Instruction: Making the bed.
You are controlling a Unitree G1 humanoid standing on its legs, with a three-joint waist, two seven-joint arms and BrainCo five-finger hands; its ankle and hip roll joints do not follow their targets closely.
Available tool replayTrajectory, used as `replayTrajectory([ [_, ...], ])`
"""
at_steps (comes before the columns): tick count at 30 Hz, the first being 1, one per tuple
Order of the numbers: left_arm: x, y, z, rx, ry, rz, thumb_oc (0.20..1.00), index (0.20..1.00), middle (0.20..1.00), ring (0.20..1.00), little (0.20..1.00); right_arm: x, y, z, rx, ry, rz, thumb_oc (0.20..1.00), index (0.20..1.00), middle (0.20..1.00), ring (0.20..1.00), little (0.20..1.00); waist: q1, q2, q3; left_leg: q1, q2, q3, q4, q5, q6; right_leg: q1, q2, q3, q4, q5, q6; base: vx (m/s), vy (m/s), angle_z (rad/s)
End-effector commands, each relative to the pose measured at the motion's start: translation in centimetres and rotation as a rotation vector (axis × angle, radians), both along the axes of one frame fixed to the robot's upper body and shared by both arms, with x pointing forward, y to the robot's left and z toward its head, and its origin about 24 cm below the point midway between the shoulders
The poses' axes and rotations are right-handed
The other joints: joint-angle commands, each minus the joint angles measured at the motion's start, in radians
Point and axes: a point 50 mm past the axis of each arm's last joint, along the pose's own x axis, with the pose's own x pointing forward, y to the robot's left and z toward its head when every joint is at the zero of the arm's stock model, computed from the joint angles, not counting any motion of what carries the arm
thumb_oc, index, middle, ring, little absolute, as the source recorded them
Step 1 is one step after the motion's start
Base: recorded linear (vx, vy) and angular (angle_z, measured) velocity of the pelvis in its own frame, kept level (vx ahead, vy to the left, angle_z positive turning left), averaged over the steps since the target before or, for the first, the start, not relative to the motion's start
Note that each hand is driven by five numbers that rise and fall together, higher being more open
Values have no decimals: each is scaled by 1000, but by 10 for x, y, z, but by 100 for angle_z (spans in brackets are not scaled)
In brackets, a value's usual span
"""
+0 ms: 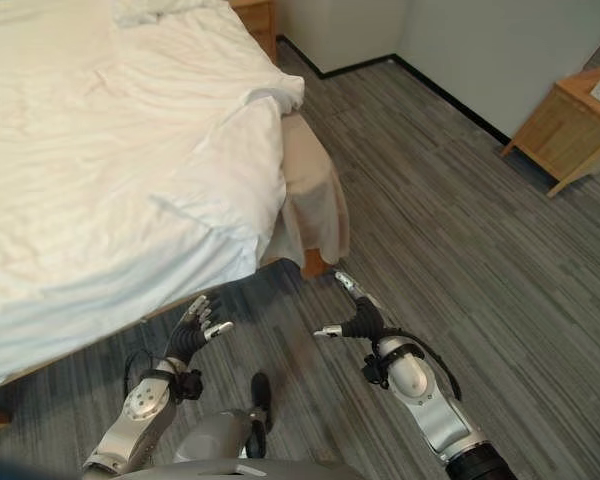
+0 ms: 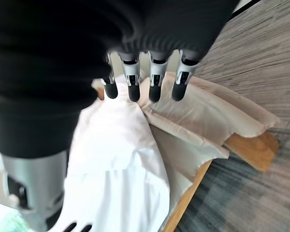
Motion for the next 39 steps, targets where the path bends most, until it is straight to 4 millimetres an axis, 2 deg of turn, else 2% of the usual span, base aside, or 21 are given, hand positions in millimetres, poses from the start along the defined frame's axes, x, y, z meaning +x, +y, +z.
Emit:
replayTrajectory([
  [1,20,4,34,44,-176,-27,1000,1000,1000,1000,1000,15,6,34,-15,-178,33,1000,1000,1000,1000,1000,-26,52,8,104,90,-45,9,-51,-95,-22,-78,-49,-11,317,16,370,-19,37],
  [2,21,3,34,43,-176,-27,1000,1000,1000,1000,1000,15,6,34,-17,-179,32,1000,1000,1000,1000,1000,-30,49,11,105,85,-49,11,-55,-95,-22,-84,-51,-1,309,17,429,-123,46],
  [3,25,3,42,30,-212,-25,1000,1000,1000,1000,1000,15,5,36,-28,-194,20,1000,1000,1000,1000,1000,-55,51,26,141,87,-80,3,-71,-111,-67,-126,-67,-83,264,-14,385,-226,39],
  [5,26,3,46,20,-232,-25,1000,1000,1000,1000,1000,14,4,34,-27,-189,8,1000,1000,1000,1000,1000,-81,50,27,158,95,-116,-1,-81,-135,-73,-129,-45,-253,250,-36,322,-249,77],
  [6,26,3,46,20,-232,-25,1000,1000,1000,1000,1000,14,4,34,-27,-189,9,1000,1000,1000,1000,1000,-83,51,28,159,96,-117,-1,-81,-135,-70,-128,-47,-256,251,-36,185,-228,91],
  [8,27,4,49,14,-253,-9,1000,1000,1000,1000,1000,14,2,30,-28,-179,-11,1000,1000,1000,1000,1000,-101,43,19,173,104,-164,-1,-108,-162,-84,-142,60,-496,285,-39,382,-414,91],
  [9,31,8,59,-1,-297,18,1000,1000,1000,1000,1000,13,0,26,-28,-167,-34,1000,1000,1000,1000,1000,-126,41,19,190,121,-222,-1,-129,-185,-105,-179,214,-597,348,-13,456,-556,95],
  [10,33,11,63,-6,-317,36,1000,1000,1000,1000,1000,12,-1,26,-31,-167,-41,1000,1000,1000,1000,1000,-131,39,18,197,133,-252,-1,-134,-194,-114,-190,281,-611,367,-4,412,-563,133],
  [13,31,27,85,-13,-415,100,1000,1000,1000,1000,1000,9,-6,27,-51,-164,-44,1000,1000,1000,1000,1000,-130,21,9,219,174,-315,-1,-130,-223,-92,-212,340,-610,391,12,196,-404,148],
  [16,14,55,94,65,-475,215,1000,1000,1000,1000,1000,5,-9,22,-46,-133,-35,1000,1000,1000,1000,1000,-111,17,-22,223,238,-349,-1,-104,-264,-38,-189,287,-647,370,10,201,-532,99],
  [18,4,72,99,172,-507,289,1000,1000,1000,1000,1000,2,-11,23,-26,-121,-18,1000,1000,1000,1000,1000,-99,35,-47,209,280,-349,-1,-73,-288,5,-154,246,-691,349,-9,162,-365,45],
  [19,3,85,104,280,-537,355,1000,1000,1000,1000,1000,2,-14,23,-13,-119,-24,1000,1000,1000,1000,1000,-92,49,-59,200,308,-343,-1,-29,-310,26,-133,221,-701,324,-20,123,-265,24],
  [20,3,85,104,282,-537,357,1000,1000,1000,1000,1000,2,-14,23,-13,-119,-23,1000,1000,1000,1000,1000,-95,52,-58,199,313,-346,-1,-29,-313,28,-129,217,-701,324,-22,66,-183,16],
  [21,3,89,105,311,-546,389,1000,1000,1000,1000,1000,3,-16,24,-6,-120,-29,1000,1000,1000,1000,1000,-91,62,-60,184,325,-341,2,10,-319,42,-116,196,-701,304,-28,-8,-189,15],
  [22,9,102,115,442,-584,477,1000,1000,1000,1000,1000,2,-22,23,-1,-110,-50,1000,1000,1000,1000,1000,-104,66,-46,150,347,-216,25,75,-295,79,-118,133,-701,274,-42,-6,-252,54],
  [24,15,113,124,560,-615,511,1000,1000,1000,1000,1000,-2,-26,23,-6,-103,-60,1000,1000,1000,1000,1000,-139,54,-43,152,332,-49,73,29,-274,82,-119,86,-701,272,-59,-100,-273,109],
  [27,27,125,135,745,-636,519,1000,1000,1000,1000,1000,-7,-33,28,-14,-96,-51,1000,1000,1000,1000,1000,-158,42,-41,133,217,-25,218,-116,-237,82,-108,61,-701,273,-87,-100,-185,52],
  [28,31,130,135,797,-619,521,1000,1000,1000,1000,1000,-10,-37,27,-14,-84,-58,1000,1000,1000,1000,1000,-174,45,-51,134,205,10,198,-125,-226,77,-103,41,-701,273,-84,7,-63,-6],
  [29,32,134,131,851,-588,517,1000,1000,1000,1000,1000,-13,-39,25,-17,-65,-56,1000,1000,1000,1000,1000,-193,54,-57,150,206,50,169,-128,-219,77,-95,29,-701,276,-83,28,-13,15],
  [34,40,149,116,983,-470,508,1000,1000,1000,1000,1000,-24,-45,24,0,-43,-72,1000,1000,1000,1000,1000,-235,71,-82,221,219,76,15,-66,-247,75,-88,4,-701,292,-70,66,58,21],
  [39,52,155,106,1080,-368,469,1000,1000,1000,1000,1000,-31,-44,21,2,-18,-48,1000,1000,1000,1000,1000,-271,80,-85,229,234,87,-1,-67,-256,51,-80,20,-701,306,-61,31,40,-1],
])
